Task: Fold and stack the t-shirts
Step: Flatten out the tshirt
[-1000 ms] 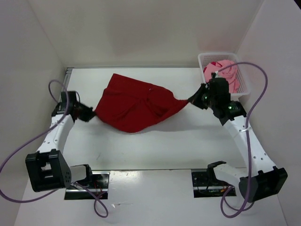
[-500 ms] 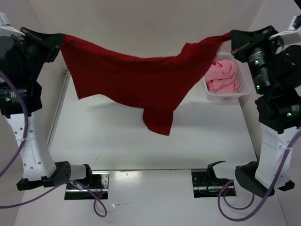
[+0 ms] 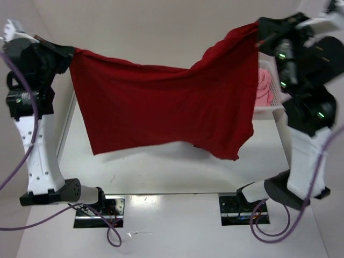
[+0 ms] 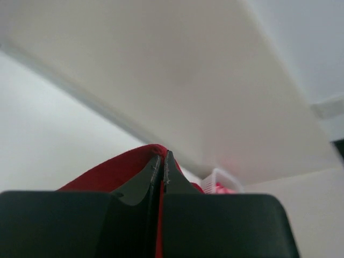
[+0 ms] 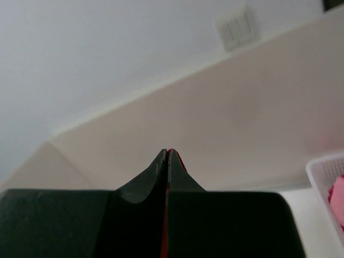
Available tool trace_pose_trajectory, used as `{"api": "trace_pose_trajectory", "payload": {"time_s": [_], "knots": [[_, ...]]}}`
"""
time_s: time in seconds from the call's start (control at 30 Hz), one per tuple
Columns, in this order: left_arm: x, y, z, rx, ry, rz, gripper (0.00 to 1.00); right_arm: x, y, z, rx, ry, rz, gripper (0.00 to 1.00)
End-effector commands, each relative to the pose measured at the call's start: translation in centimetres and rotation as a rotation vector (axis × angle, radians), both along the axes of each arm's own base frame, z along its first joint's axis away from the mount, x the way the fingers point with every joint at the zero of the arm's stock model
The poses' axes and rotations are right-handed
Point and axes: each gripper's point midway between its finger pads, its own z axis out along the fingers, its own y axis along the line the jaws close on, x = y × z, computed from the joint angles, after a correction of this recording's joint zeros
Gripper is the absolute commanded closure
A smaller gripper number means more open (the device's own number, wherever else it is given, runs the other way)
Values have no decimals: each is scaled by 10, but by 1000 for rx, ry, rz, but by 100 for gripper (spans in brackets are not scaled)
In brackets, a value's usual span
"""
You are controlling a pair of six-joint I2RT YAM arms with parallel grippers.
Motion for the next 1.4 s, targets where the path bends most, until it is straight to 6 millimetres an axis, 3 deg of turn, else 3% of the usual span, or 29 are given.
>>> {"api": "trace_pose_trajectory", "payload": {"time_s": [0.0,0.03,0.07,0.1,0.13,0.17,0.2,0.27,0.37,0.4,0.43,0.47,0.57,0.63,0.73,0.83,0.9,0.93,0.97,1.0,1.07,1.1,1.13,1.17,1.2,1.23,1.27,1.3,1.37], "knots": [[48,16,-72,12,155,36,100,115,47,-103,-174,249,51,100],[60,18,-95,6,195,35,100,130,48,-116,-186,278,61,100],[78,19,-138,-9,286,23,100,145,48,-128,-181,302,62,100],[86,19,-157,-27,328,16,100,173,51,-155,-194,357,50,100],[95,18,-170,-33,350,5,100,181,50,-148,-189,342,53,100],[111,18,-194,-44,399,-8,100,193,45,-157,-194,367,45,100],[117,19,-200,-58,411,-5,100,214,44,-164,-193,371,44,100],[131,21,-210,-71,428,-2,100,229,42,-165,-158,369,85,100],[144,20,-175,-87,342,-11,100,232,28,-133,-112,267,64,100],[144,18,-157,-82,301,-24,100,226,26,-111,-92,203,55,100],[146,20,-147,-92,283,-25,100,217,24,-94,-84,159,53,100],[143,25,-116,-92,213,-21,100,207,20,-76,-74,114,40,100],[132,34,-74,-88,120,-19,100,165,6,-16,-44,-46,17,100],[117,47,-36,-70,37,12,100,141,-3,8,-35,-107,6,100],[106,55,-8,-43,-24,33,100,129,-5,15,-41,-120,2,100],[106,60,-12,-36,-14,42,100,135,-6,-8,-64,-41,-9,100],[110,60,-33,-40,36,33,100,140,-11,-31,-81,37,-36,100],[114,61,-42,-44,51,33,100,152,-11,-60,-104,113,-45,100],[114,63,-61,-44,96,42,100,134,-17,-58,-101,115,-58,100],[108,63,-64,-25,105,49,100,130,-23,-68,-98,140,-87,100],[99,65,-93,-11,165,67,100,115,-28,-116,-116,240,-97,100],[96,65,-104,-7,186,65,100,122,-29,-175,-141,366,-109,100],[92,66,-119,-13,220,79,100,101,-34,-185,-129,378,-116,100],[78,67,-124,0,232,98,100,96,-37,-211,-140,431,-125,100],[71,69,-170,-4,334,115,100,91,-39,-282,-149,582,-132,100],[55,72,-177,3,347,156,100,71,-41,-295,-135,603,-132,100],[44,73,-202,-5,407,170,100,58,-35,-349,-137,714,-88,100],[29,71,-254,-34,528,184,100,47,-31,-367,-118,751,-61,100],[-3,65,-293,-72,639,207,100,17,-19,-406,-64,862,18,100]]}}
